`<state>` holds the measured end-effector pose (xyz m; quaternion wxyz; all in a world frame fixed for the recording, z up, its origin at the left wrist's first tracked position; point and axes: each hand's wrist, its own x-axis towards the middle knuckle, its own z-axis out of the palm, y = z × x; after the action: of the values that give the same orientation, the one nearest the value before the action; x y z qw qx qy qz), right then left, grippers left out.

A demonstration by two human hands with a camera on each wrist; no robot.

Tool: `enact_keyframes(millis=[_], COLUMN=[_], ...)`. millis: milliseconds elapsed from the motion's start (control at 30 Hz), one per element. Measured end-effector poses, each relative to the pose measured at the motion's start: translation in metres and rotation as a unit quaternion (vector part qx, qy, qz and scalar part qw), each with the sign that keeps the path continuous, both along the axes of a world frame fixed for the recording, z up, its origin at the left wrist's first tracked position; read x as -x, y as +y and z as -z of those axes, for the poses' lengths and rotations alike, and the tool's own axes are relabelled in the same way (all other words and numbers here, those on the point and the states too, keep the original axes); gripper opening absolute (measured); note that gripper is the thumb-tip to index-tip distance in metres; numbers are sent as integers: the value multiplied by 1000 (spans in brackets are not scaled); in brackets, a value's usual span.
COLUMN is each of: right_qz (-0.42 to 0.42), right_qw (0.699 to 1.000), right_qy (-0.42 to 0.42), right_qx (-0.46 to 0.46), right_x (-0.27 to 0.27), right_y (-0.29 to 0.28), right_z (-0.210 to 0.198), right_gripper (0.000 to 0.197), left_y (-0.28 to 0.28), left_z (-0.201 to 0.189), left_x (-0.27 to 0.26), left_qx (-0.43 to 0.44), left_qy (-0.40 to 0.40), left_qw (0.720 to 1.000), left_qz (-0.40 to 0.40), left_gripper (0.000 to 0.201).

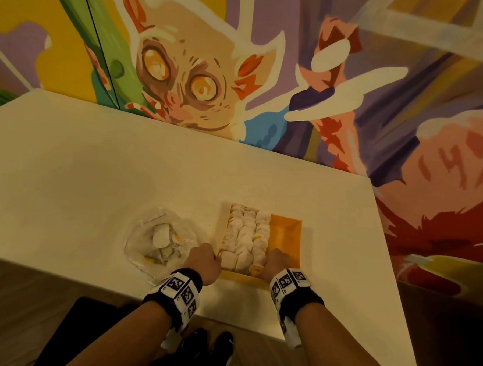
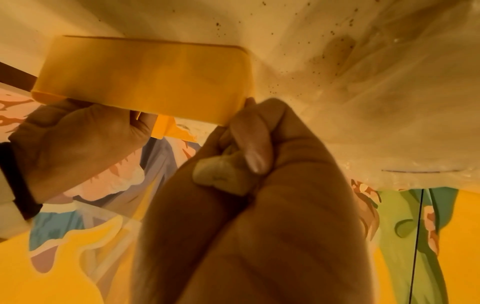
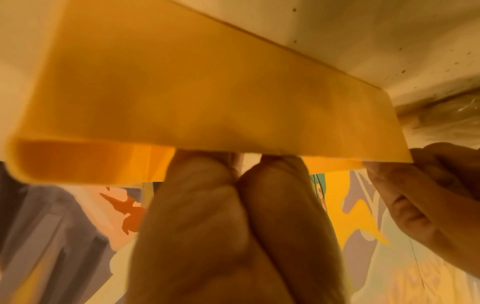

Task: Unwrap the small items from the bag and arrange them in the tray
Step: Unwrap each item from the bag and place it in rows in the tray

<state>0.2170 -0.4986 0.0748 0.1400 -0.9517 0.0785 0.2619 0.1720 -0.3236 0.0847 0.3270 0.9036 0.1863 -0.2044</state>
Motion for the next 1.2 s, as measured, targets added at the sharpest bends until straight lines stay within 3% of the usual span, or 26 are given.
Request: enact_keyframes(millis=[500,800,1033,1200], right_qz=[52,50,41,72], right_qw=[996,995,991,984], right_qy=[-18,-48,-54,-62], right_qx=[-65,-75,-113,-148], right_x=[1,1,1,-2], right_y=[-10,-6,-6,-5], right_z=[-6,-5,-7,-5], right_gripper=[29,65,54,76], left_y=[3,2,2,4], left_z=[7,4,4,1], left_x=[-2,-2,-1,1], left_qx=[0,8,10,7], left_qy=[-9,-7,-8,-9], left_qw=[1000,1000,1000,1000], left_qz=[-1,-6,-8,-4], left_gripper=[26,26,25,30])
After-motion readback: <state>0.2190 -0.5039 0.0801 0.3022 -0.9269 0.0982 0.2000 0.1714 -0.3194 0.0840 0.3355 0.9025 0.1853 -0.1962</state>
